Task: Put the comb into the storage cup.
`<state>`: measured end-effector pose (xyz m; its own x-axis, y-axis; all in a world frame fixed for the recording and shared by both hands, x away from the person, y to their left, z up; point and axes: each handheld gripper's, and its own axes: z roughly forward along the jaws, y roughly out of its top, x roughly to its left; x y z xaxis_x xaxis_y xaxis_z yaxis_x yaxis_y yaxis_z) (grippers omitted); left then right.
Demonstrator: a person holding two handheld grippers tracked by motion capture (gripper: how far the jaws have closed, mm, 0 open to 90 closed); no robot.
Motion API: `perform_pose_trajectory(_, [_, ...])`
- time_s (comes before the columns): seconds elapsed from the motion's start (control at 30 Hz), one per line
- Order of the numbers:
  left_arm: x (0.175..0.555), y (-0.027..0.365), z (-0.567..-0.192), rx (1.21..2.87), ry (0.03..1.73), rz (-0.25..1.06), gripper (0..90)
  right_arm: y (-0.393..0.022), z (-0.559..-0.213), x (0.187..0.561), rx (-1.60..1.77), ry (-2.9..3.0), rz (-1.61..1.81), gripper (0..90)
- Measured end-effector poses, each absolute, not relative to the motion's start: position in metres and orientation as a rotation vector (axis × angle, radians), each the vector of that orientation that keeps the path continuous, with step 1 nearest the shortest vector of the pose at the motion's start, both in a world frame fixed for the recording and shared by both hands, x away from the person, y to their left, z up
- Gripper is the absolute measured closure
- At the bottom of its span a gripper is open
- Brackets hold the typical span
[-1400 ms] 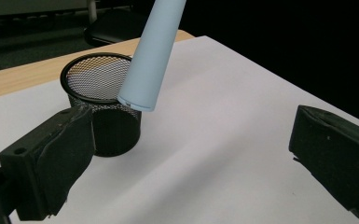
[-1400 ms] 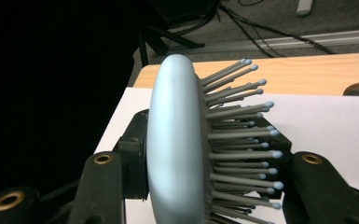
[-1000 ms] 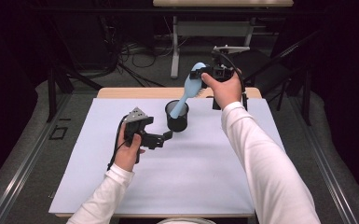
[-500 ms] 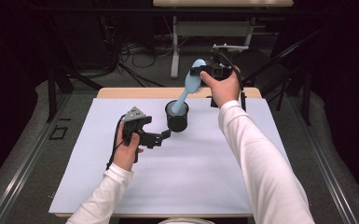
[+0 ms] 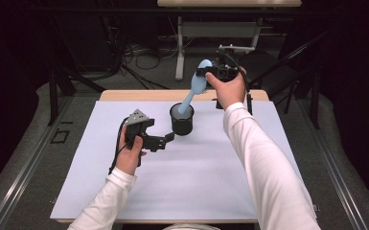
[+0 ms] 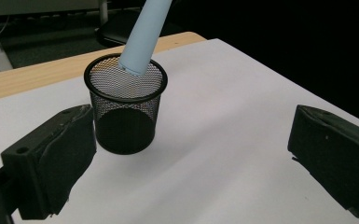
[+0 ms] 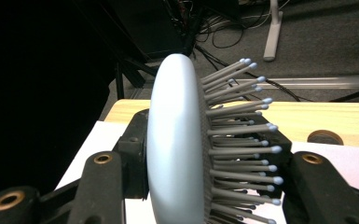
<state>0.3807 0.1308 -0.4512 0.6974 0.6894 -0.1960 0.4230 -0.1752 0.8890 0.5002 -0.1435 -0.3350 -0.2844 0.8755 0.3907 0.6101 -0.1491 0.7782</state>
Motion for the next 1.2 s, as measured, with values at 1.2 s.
perform_pose_trajectory(1.2, [0.385, 0.136, -0.455, 1.789, 0.923, 0.312, 0.7, -0.117, -0.355, 0.505, 1.548, 1.877, 1.321, 48.9])
